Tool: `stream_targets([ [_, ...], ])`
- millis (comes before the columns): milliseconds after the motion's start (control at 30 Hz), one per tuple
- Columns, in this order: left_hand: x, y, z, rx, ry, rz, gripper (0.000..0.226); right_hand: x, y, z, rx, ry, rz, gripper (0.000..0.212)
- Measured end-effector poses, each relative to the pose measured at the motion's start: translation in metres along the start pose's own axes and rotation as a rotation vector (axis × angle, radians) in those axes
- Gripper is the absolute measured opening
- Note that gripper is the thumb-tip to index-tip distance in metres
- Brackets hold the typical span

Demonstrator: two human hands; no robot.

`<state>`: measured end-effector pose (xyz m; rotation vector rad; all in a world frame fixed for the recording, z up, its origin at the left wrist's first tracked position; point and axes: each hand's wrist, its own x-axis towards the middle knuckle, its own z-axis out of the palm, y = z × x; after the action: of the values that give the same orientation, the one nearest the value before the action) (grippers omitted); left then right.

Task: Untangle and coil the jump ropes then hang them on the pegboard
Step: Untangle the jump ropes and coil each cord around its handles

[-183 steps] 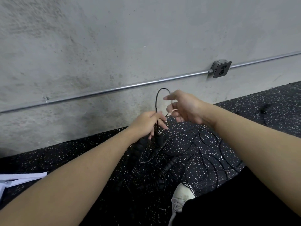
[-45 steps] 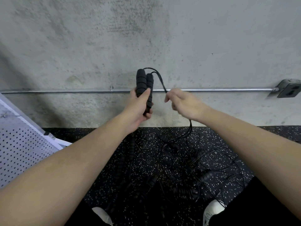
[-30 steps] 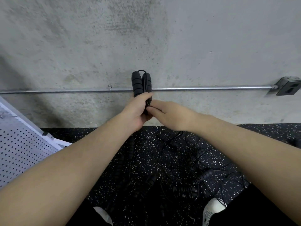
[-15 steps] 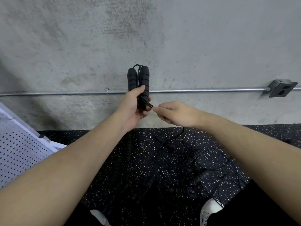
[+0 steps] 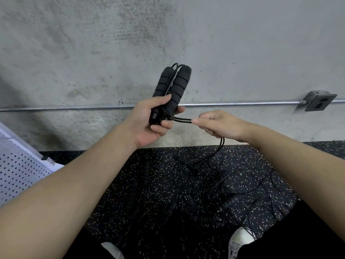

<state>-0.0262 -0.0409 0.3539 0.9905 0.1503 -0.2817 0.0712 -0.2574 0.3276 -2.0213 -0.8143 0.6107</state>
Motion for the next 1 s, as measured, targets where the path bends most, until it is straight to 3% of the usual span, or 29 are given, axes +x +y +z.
stream_targets([
  [133,-0.008,-0.001,0.002,0.137,-0.096,-0.051,0.046,-0.002,0.004,-0.004,0.0,-0.064,0.01,0.045],
  [233,-0.01,-0.001,-0.005,0.208,-0.134,-0.09,0.058,-0.004,0.006,-0.007,-0.054,-0.041,0.029,0.048],
  [367,-0.013,-0.006,-0.003,0.29,-0.153,-0.173,0.047,-0.003,0.008,-0.01,-0.159,0.042,0.033,0.051],
  [433,-0.015,-0.009,-0.001,0.345,-0.171,-0.216,0.034,-0.002,0.01,-0.013,-0.181,0.004,0.043,0.054],
  [567,-0.017,-0.01,-0.009,0.471,-0.354,-0.269,0.041,-0.003,0.01,-0.017,-0.183,-0.061,0.062,0.008],
  [633,-0.014,-0.012,-0.011,0.493,-0.397,-0.28,0.047,-0.002,0.012,-0.019,-0.193,-0.027,0.013,0.023],
  [700,-0.011,-0.015,-0.009,0.557,-0.389,-0.297,0.05,0.001,0.013,-0.02,-0.234,0.018,-0.032,0.039],
  [767,-0.009,-0.02,-0.005,0.658,-0.364,-0.319,0.047,0.002,0.013,-0.019,-0.174,-0.004,-0.031,0.041],
  [867,-0.004,-0.028,0.003,0.777,-0.284,-0.344,0.056,0.005,0.014,-0.018,-0.161,-0.03,-0.04,0.022],
  [1000,0.0,-0.037,0.011,0.951,-0.136,-0.358,0.046,0.008,0.011,-0.013,-0.118,0.047,0.014,0.007],
])
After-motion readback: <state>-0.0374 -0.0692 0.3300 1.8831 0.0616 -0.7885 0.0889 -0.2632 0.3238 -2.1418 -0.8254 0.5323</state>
